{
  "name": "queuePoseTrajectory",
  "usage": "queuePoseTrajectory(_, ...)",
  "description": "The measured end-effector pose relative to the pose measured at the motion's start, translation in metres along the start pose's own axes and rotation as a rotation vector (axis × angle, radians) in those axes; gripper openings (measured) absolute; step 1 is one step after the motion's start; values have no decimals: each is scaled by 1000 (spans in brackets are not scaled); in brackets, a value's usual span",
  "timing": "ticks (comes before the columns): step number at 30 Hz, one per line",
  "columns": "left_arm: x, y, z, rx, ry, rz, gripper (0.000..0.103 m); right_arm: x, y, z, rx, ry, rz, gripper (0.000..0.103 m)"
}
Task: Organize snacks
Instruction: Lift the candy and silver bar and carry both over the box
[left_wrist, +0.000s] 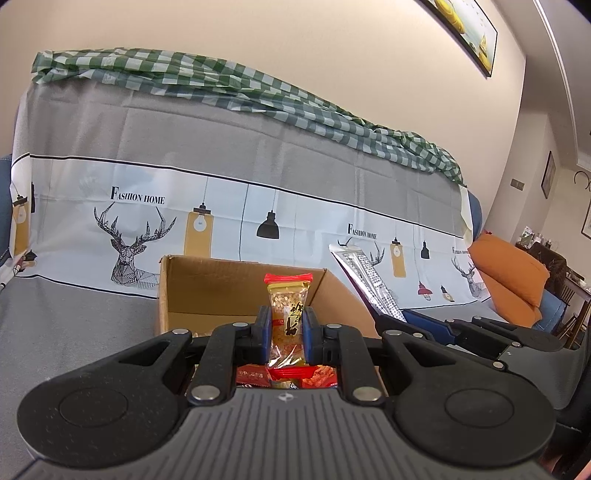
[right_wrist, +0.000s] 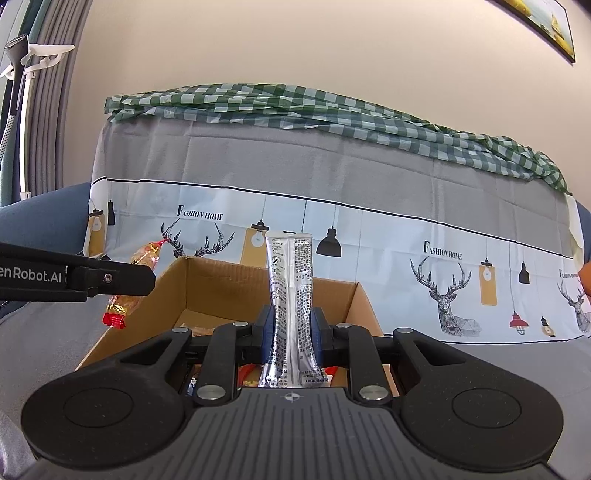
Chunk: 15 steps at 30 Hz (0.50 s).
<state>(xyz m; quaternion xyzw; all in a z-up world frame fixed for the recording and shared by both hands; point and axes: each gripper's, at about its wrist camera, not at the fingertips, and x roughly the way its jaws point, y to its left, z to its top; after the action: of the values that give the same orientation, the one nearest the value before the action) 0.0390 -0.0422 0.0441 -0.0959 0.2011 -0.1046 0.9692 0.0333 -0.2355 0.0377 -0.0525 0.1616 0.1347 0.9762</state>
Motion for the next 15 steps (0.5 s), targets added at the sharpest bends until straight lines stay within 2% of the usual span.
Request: queuePoseTrajectory(15, -1, -4, -2, 10, -7, -30, 18, 0, 0, 0, 1, -2, -1, 22)
